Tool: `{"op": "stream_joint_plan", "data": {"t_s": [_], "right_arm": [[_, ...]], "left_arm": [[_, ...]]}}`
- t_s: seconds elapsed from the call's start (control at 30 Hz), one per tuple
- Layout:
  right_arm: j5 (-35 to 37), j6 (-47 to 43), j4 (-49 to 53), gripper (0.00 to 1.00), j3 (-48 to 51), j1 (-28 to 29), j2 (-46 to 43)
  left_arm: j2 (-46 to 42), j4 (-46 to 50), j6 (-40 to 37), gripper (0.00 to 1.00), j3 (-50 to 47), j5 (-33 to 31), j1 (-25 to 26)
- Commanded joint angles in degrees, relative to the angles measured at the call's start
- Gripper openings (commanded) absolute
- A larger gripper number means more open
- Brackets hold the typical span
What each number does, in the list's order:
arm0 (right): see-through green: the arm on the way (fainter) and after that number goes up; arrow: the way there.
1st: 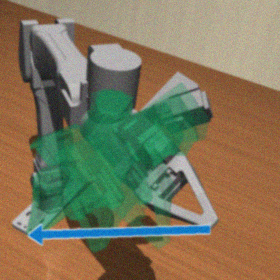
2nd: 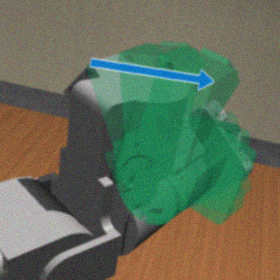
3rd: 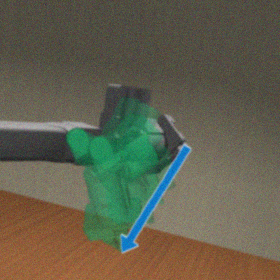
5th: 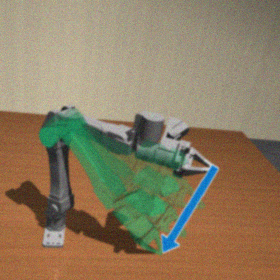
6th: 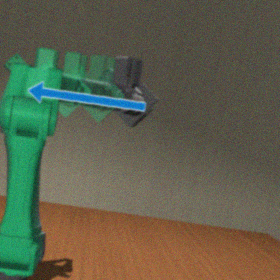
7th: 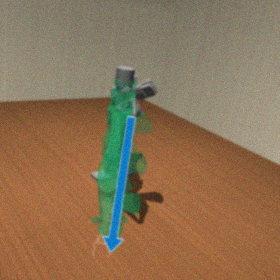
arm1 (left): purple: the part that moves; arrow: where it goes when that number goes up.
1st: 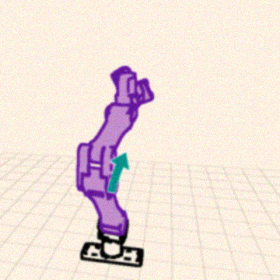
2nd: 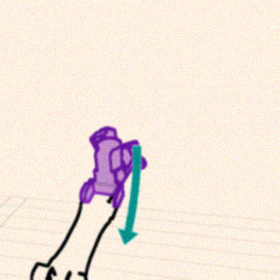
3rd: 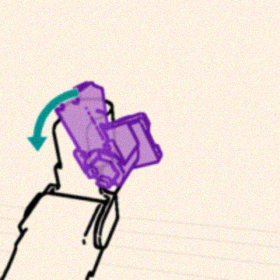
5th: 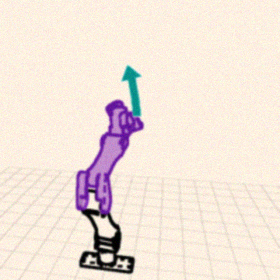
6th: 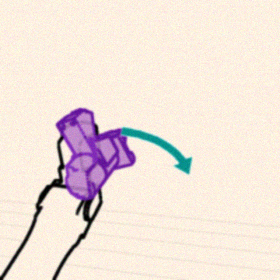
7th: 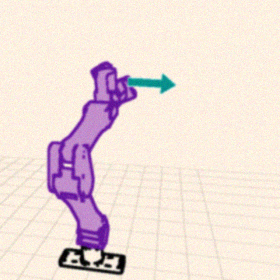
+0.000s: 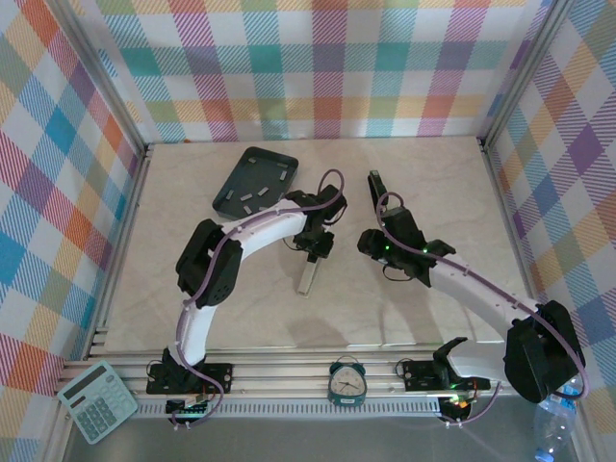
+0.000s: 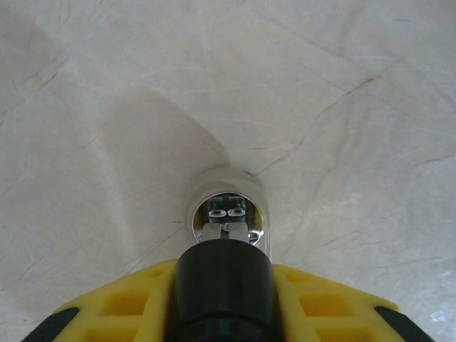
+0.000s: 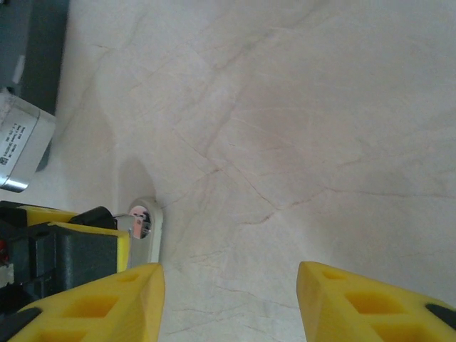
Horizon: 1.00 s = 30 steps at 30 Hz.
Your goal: Load the staples into the stapler
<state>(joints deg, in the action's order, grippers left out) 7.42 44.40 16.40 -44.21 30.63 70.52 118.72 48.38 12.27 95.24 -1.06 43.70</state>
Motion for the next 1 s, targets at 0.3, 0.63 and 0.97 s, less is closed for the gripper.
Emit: {"op": "stream_joint_plan", "data": {"t_s": [0.3,0.63,0.97], "right_arm": [[-15.9,-34.0,-12.4,0.52,2.1,-0.4,-4.3],[-36.9,-56.4,-10.3,0.54,3.7,-0.4,-7.1],[-44.6,-54.9,-9.0,0.53,2.3,-0.6,-4.7]], "left_arm": [[-23.2,-28.0,-24.7,0.01,-23.9,33.4,-6.9],[-27.0,-25.2,-47.3,0.00,-25.3,51.1,-9.1],[-31.2,-27.6,-51.4,0.00,-27.3,51.0,-9.2]]}}
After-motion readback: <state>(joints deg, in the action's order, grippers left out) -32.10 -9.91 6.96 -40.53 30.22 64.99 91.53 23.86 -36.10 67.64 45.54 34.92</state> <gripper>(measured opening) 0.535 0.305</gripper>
